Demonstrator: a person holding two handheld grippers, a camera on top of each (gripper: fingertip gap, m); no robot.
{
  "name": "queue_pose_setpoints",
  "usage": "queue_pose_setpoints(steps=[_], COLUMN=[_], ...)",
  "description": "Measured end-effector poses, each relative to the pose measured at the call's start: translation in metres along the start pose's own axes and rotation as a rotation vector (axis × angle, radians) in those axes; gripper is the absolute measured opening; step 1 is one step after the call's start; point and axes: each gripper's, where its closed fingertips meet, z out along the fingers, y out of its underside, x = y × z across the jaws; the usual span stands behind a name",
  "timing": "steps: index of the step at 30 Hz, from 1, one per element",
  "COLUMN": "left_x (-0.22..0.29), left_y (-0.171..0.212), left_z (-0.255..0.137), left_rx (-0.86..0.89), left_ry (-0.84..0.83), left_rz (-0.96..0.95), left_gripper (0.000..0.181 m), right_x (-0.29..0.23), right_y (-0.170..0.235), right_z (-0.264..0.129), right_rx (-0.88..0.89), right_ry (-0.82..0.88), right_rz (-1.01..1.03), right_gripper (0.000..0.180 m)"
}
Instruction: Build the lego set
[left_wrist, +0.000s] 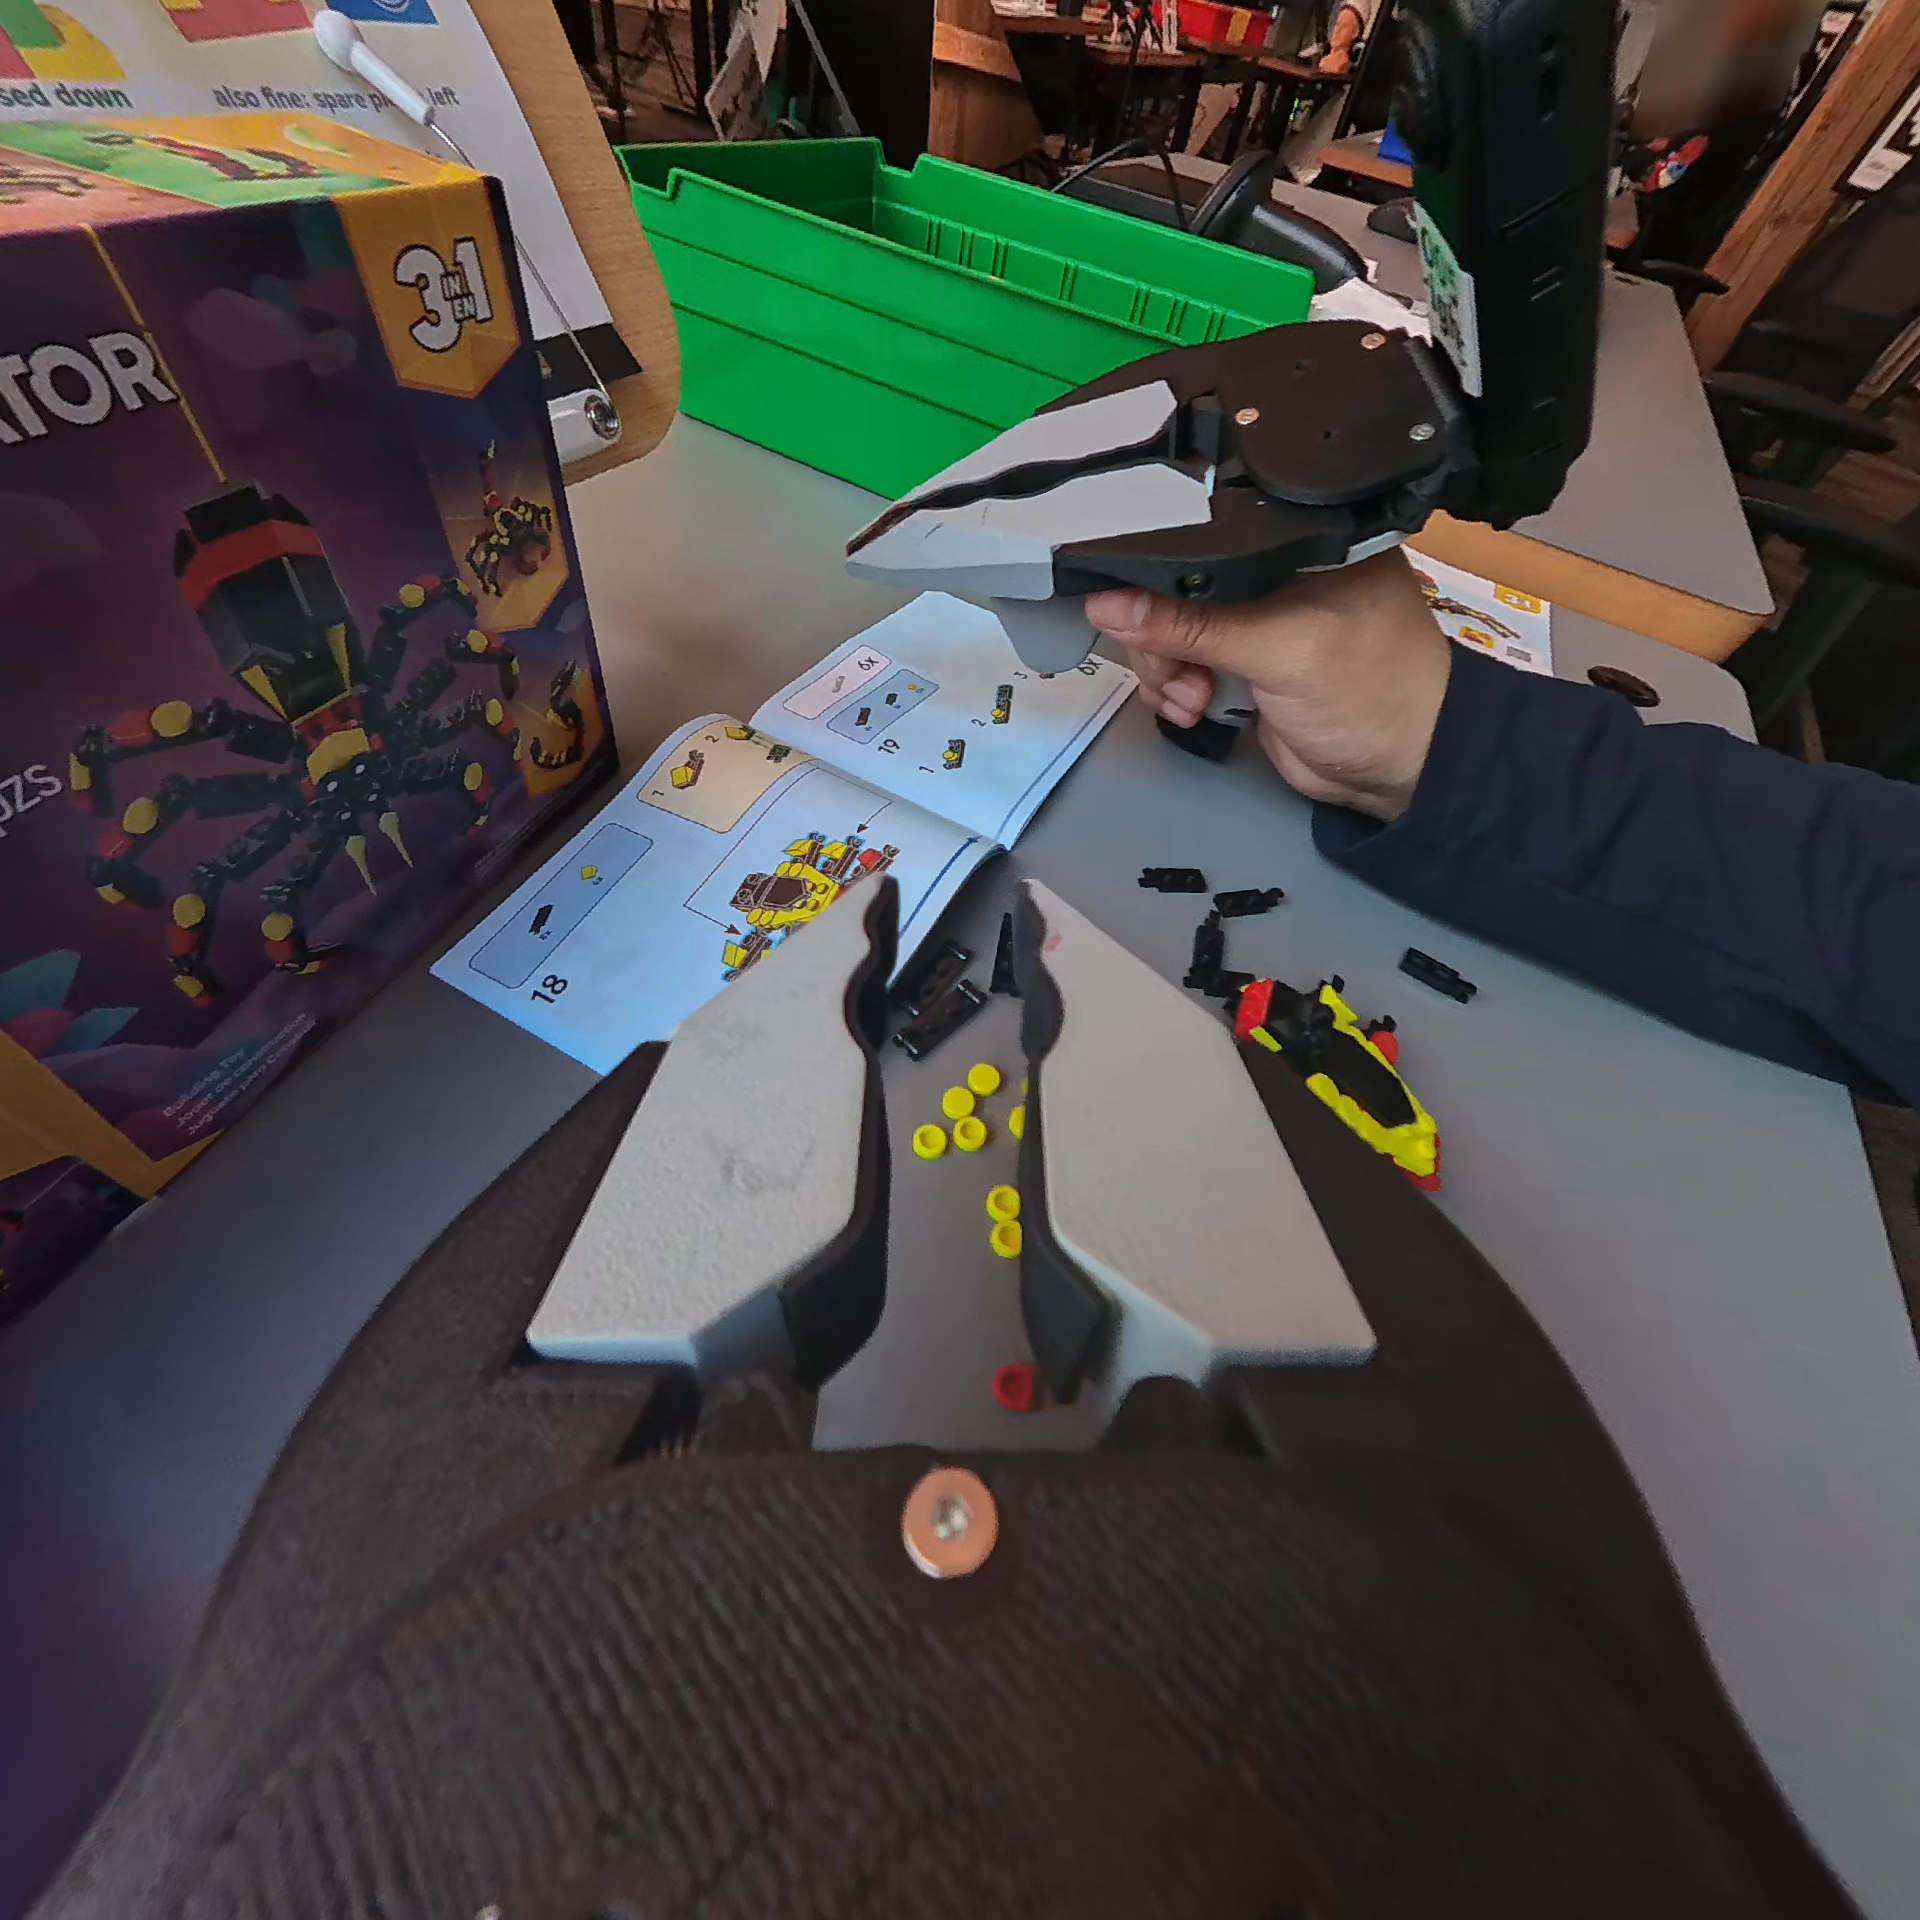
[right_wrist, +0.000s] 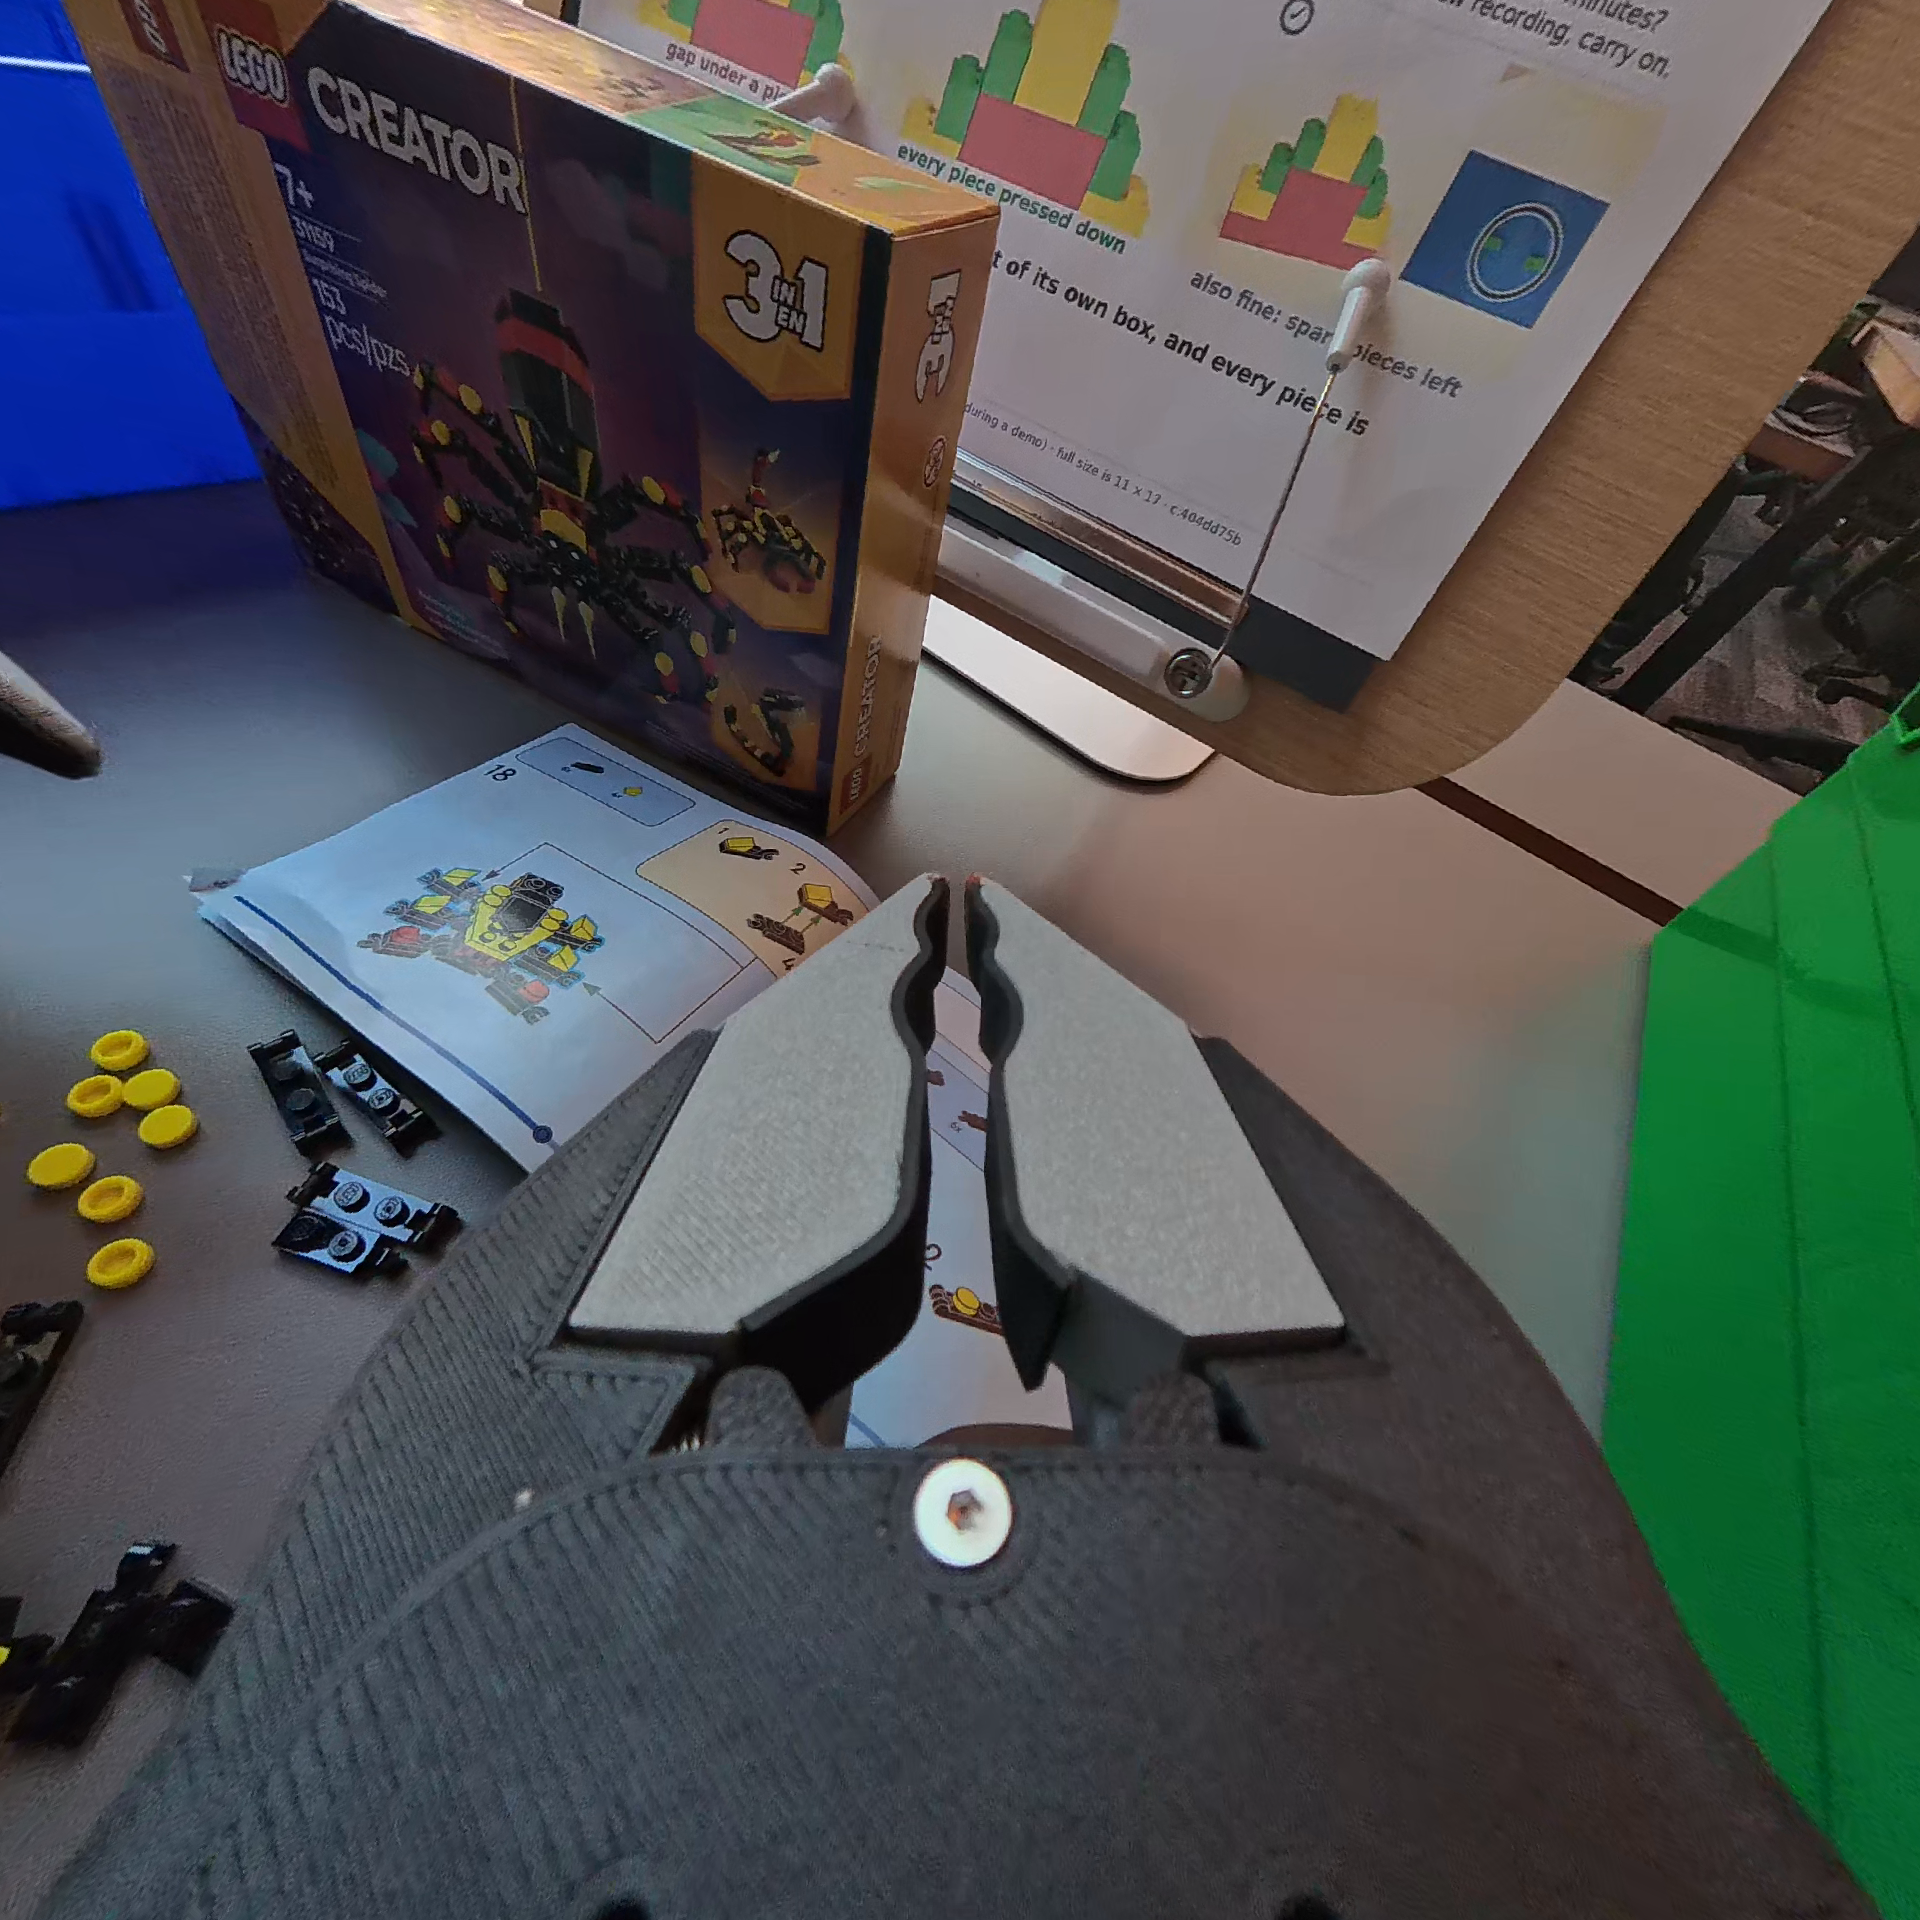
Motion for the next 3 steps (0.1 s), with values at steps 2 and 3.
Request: queue_pose_setpoints(steps=[2, 3], left_x=[0.0013, 0.0017], left_y=[0.0014, 0.0018], left_z=[0.0008, 0.0011], left_rx=[-0.007, -0.009], left_ry=[0.005, 0.008], left_rz=[0.002, 0.001], left_gripper=[0.019, 0.018], right_x=[-0.0005, -0.0005], right_y=[0.0007, 0.0008], right_z=[0.0007, 0.0008], right_rx=[-0.005, -0.006], right_ry=[-0.004, -0.005], right_rz=[0.000, 0.000], right_gripper=[0.000, 0.000])
